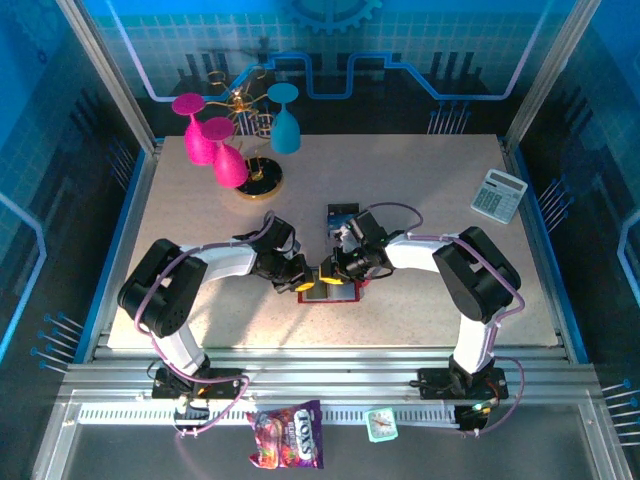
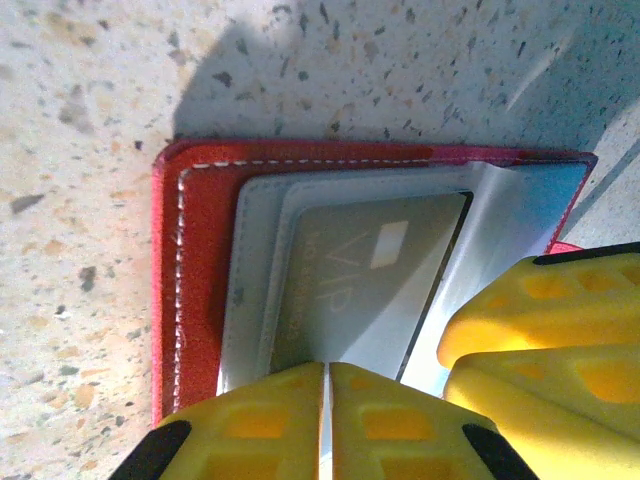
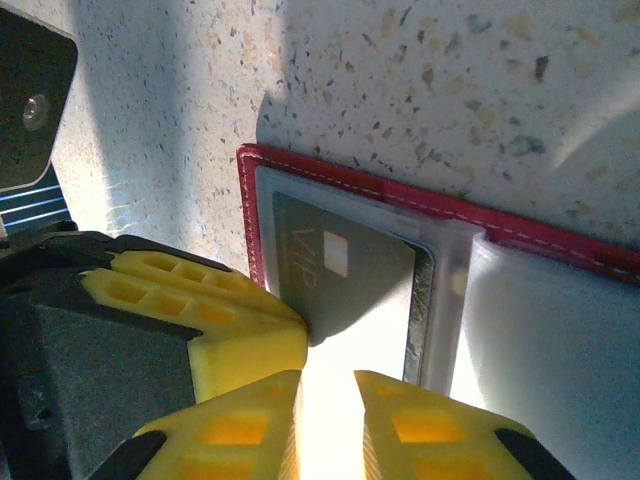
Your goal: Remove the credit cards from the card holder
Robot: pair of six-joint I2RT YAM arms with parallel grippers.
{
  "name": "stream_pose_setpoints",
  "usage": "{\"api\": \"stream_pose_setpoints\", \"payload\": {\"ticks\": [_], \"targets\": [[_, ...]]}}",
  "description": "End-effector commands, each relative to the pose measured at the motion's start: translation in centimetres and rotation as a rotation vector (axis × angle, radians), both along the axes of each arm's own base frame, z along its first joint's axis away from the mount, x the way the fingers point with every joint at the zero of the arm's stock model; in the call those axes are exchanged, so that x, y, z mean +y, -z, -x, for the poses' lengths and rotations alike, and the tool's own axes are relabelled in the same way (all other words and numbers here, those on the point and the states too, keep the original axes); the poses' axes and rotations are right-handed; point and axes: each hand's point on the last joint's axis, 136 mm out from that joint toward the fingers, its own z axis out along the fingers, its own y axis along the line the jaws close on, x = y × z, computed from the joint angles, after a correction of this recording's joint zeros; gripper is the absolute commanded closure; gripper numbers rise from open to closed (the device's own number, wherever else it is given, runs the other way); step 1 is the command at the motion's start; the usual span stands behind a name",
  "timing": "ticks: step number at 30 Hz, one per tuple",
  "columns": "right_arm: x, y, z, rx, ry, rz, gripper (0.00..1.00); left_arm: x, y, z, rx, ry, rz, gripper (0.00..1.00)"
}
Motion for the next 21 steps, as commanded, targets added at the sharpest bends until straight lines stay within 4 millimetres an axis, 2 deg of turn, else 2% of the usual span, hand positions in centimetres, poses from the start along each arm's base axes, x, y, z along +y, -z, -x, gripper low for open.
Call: {"api": "stream_pose_setpoints", "payload": {"ticks": [1, 7, 14, 21], "targets": [[0.1, 0.9, 1.0, 0.039, -0.024, 0.015, 0.77, 0.4, 0.4, 0.3, 0.018, 0.010, -0.037, 0.88], [-1.3, 1.9, 1.7, 0.049, -0.053, 0.120, 0.74, 0.5, 0.5, 0.4, 0.020, 0.010, -0.040, 0.88], [-2.1, 2.1, 1.6, 0.025, -0.077, 0.206, 0.72, 0.6, 0.4, 0.3, 0.017, 0.008, -0.042, 0.88], [-1.4, -0.2, 1.0, -0.025, -0.059, 0.156, 0.73, 0.5, 0.0, 0.2, 0.013, 0.008, -0.035, 0.88]]}}
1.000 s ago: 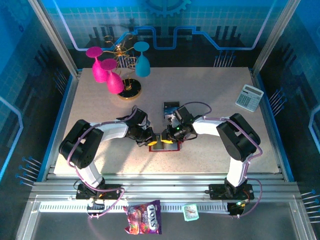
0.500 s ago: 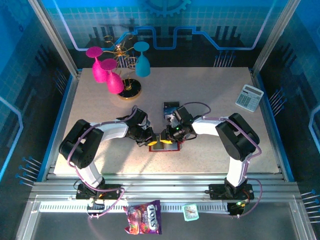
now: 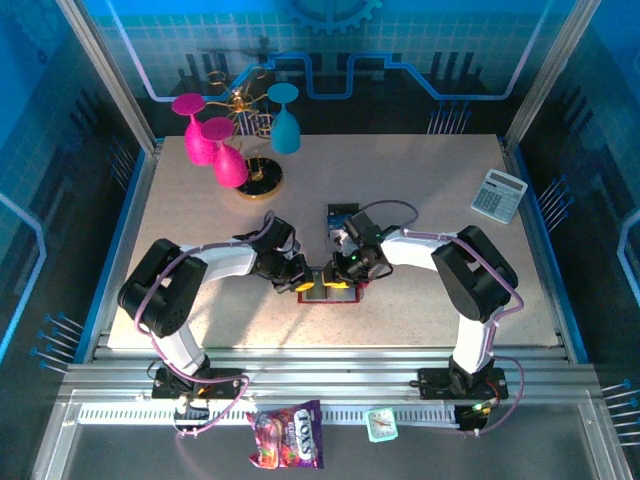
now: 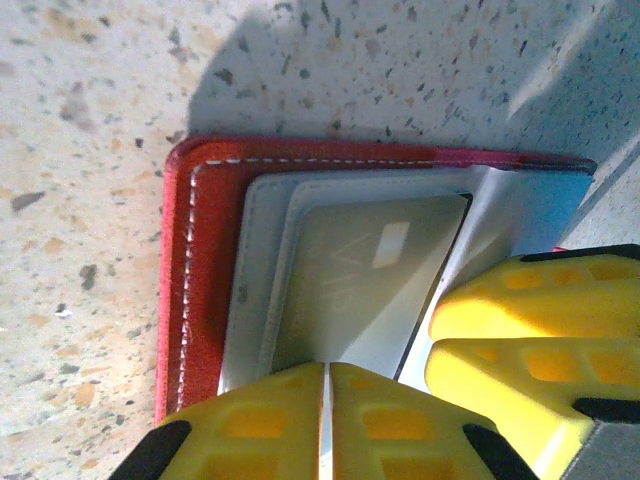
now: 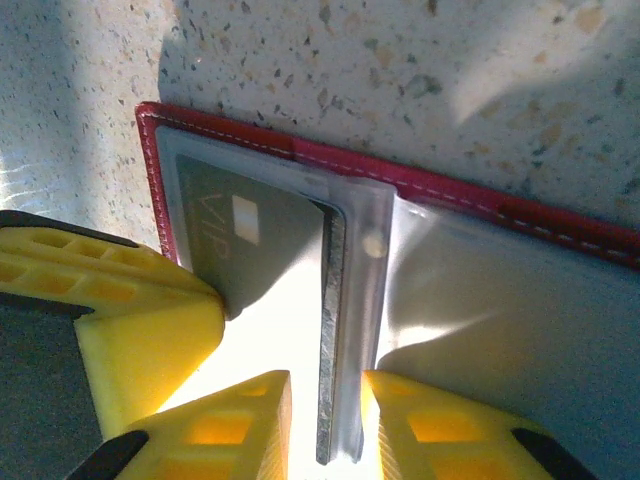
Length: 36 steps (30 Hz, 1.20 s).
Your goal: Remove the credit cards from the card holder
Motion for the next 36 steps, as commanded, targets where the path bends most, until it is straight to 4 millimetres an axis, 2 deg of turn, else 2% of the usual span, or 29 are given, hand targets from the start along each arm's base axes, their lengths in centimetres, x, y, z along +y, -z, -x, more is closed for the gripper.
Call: {"api": "stream_pose_setpoints", "payload": {"ticks": [1, 8, 17, 26, 36], "targets": [[0.5, -1.7, 0.0, -0.029, -0.006, -0.026, 0.73, 0.4, -0.2, 0.1, 0.004, 0.009, -0.030, 0.88], [2.1, -2.0, 0.2, 0.007, 0.013, -0.151, 0.74, 0.2, -1.1, -0.4, -0.014, 0.010, -0.028, 0.85], [1.9, -0.4, 0.7, 0.050, 0.011, -0.145, 0.74, 0.5, -0.3, 0.1, 0.002, 0.009, -0.038, 0.86], [0.2, 1.5, 1.2, 0.061, 0.009, -0.025, 0.74, 0.6, -0.2, 0.2, 0.003, 0.009, -0.039, 0.86], [-0.8, 0.6, 0.8, 0.010, 0.000, 0.050, 0.73, 0.9, 0.2, 0.5, 0.013, 0.008, -0.047, 0.86]]}}
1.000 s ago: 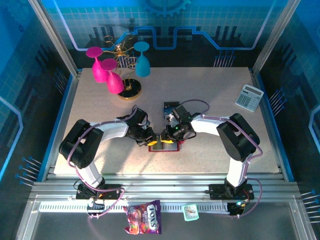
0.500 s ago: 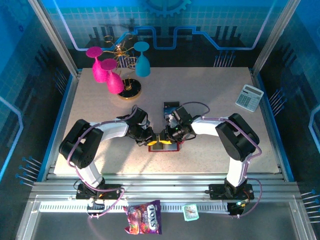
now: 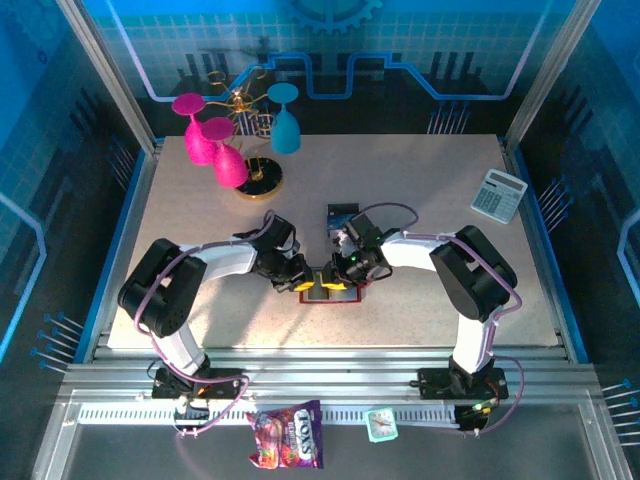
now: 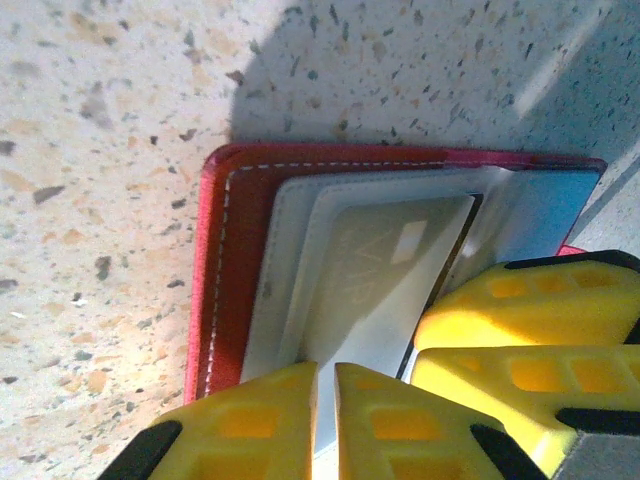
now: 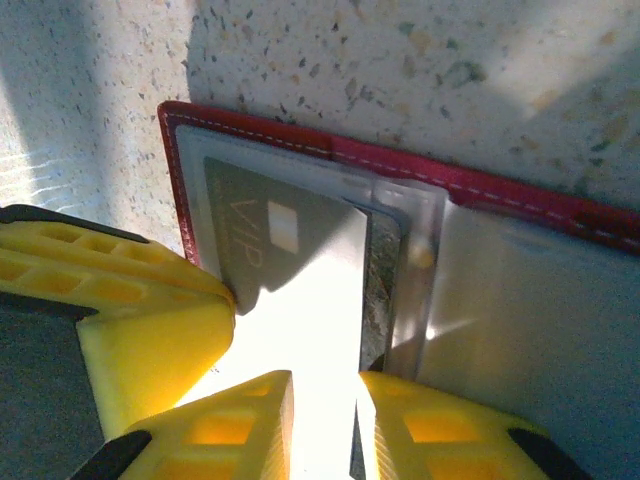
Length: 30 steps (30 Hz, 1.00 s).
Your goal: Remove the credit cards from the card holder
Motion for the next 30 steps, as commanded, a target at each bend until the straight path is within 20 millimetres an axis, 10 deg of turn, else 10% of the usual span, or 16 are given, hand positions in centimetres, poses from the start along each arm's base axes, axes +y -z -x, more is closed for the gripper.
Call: {"api": "stream_pose_setpoints", "payload": {"ticks": [1, 30], "targets": [[-1.3, 0.3, 0.7, -0.003, -0.004, 0.090, 0.73, 0.7, 0.5, 0.6, 0.006, 0.010, -0.030, 0.86], [-2.2, -1.4, -0.2, -0.060, 0.000, 0.119, 0.73, 1.4, 1.9, 0.8, 0.031, 0.008, -0.044, 0.87]]}}
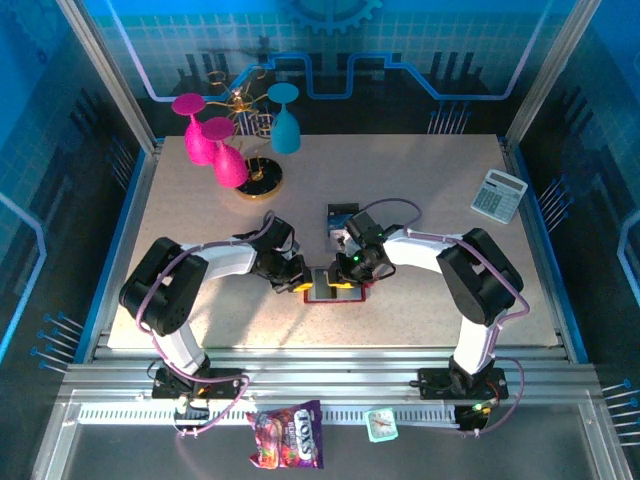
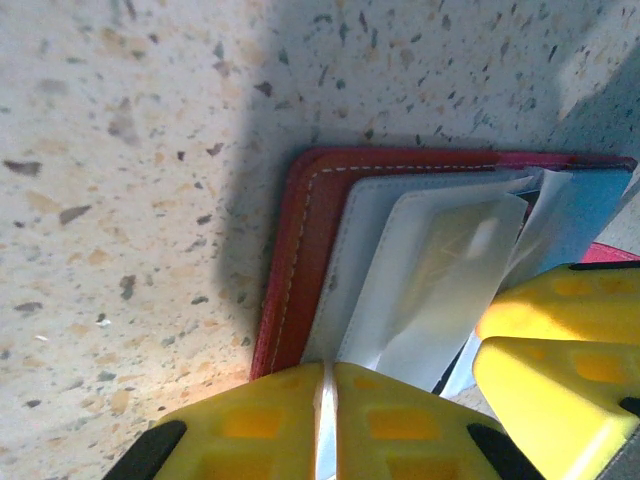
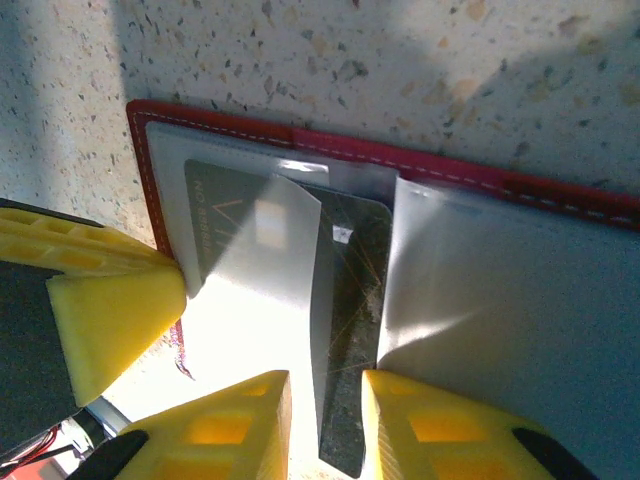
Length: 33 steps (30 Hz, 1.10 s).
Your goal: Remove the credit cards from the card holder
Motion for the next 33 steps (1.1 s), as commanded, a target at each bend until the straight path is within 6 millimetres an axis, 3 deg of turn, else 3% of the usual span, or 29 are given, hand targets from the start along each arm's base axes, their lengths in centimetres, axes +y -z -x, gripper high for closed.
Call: {"api": "stream_pose_setpoints", "payload": {"ticks": [1, 8, 13, 24, 33], "targets": [[-0.4, -1.3, -0.1, -0.025, -0.004, 0.003, 0.73, 1.0, 0.9, 0.7, 0.028, -0.001, -0.039, 0.87], [0.3, -2.9, -0.6, -0.028, 0.041, -0.139, 0.73, 0.0, -2.9, -0.7, -0.039, 0.014, -0.008, 0.86], [0.2, -3.1, -0.9, -0.013, 0.072, -0.209, 0.73, -0.9, -3.9, -0.8, -0.056, 0.023, -0.002, 0.86], [0.3, -1.4, -0.5, 0.046, 0.063, -0.233, 0.74, -0.6, -0.2, 0.3, 0.002, 0.030, -0.063, 0.89], [-1.1, 0.3, -0.1, 0.051, 0.065, -0.140, 0.74, 0.1, 1.9, 1.3, 0.042, 0.031, -0.097, 0.89]]}}
